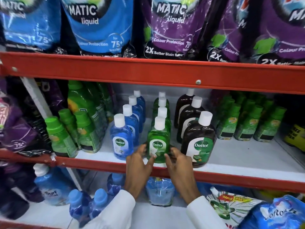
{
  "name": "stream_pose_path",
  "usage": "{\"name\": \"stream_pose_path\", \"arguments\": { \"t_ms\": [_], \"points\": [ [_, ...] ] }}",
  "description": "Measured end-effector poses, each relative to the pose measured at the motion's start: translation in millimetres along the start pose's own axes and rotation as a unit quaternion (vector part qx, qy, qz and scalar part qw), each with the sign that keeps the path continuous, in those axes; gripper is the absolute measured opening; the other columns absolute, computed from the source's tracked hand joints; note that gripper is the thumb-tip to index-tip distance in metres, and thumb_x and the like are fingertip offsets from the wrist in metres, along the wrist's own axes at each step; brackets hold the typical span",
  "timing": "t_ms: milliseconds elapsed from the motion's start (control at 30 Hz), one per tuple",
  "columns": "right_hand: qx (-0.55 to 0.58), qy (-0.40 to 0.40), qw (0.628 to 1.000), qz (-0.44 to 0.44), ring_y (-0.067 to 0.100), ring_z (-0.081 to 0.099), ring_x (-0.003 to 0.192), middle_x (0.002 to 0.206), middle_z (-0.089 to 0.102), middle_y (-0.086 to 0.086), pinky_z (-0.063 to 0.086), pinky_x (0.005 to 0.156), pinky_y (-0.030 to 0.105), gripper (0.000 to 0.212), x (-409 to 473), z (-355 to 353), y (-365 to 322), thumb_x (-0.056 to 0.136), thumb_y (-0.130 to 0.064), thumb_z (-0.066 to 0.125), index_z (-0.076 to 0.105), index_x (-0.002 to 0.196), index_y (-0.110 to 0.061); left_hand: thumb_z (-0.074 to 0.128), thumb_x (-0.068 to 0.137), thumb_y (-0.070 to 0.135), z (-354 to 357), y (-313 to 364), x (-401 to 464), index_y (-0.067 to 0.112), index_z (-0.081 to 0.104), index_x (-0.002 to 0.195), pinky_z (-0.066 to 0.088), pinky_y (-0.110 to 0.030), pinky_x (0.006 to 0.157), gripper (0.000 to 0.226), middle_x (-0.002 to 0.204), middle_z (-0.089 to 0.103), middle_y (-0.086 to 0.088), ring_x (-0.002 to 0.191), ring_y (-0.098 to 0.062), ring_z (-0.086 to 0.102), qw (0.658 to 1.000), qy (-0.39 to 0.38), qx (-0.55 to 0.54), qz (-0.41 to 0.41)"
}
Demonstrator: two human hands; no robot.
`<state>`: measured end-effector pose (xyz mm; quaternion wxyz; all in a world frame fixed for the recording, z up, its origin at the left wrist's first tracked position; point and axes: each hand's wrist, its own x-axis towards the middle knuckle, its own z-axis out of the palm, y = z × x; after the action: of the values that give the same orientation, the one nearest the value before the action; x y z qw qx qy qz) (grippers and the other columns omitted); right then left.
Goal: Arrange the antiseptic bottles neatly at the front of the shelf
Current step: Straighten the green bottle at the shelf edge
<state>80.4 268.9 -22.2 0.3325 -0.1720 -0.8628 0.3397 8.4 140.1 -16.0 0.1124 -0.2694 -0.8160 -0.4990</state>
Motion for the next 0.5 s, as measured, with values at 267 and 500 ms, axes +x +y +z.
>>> {"name": "stream_pose_path", "arguments": {
  "t_ms": [267,500],
  "points": [
    [0.010,0.020,1.000,0.016,0.013,0.074,0.081,0.095,0.079,0.003,0.059,0.079,0.034,0.017,-6.8,0.1,-1.5,0.094,-0.014,0.060,0.068,0.109,-0.014,0.078,0.082,0.019,4.6,-4.1,-1.1,0.013,0.065,0.120,0.036,0.007,0.077,0.041,0.098,0.066,0.018,0.080,0.033,0.051,0.999,-0.018,-0.042,0.024],
    [0.066,0.146,0.984,0.071,0.008,0.071,0.075,0.086,0.076,-0.003,0.058,0.073,0.022,0.021,-27.3,-5.1,-15.3,0.076,-0.017,0.083,0.070,0.093,-0.021,0.072,0.085,0.019,-16.6,-9.6,-16.3,0.019,0.072,0.113,0.045,-0.010,0.093,0.028,0.110,0.073,0.010,0.100,0.001,0.066,0.993,0.074,-0.046,0.078]
  ]
}}
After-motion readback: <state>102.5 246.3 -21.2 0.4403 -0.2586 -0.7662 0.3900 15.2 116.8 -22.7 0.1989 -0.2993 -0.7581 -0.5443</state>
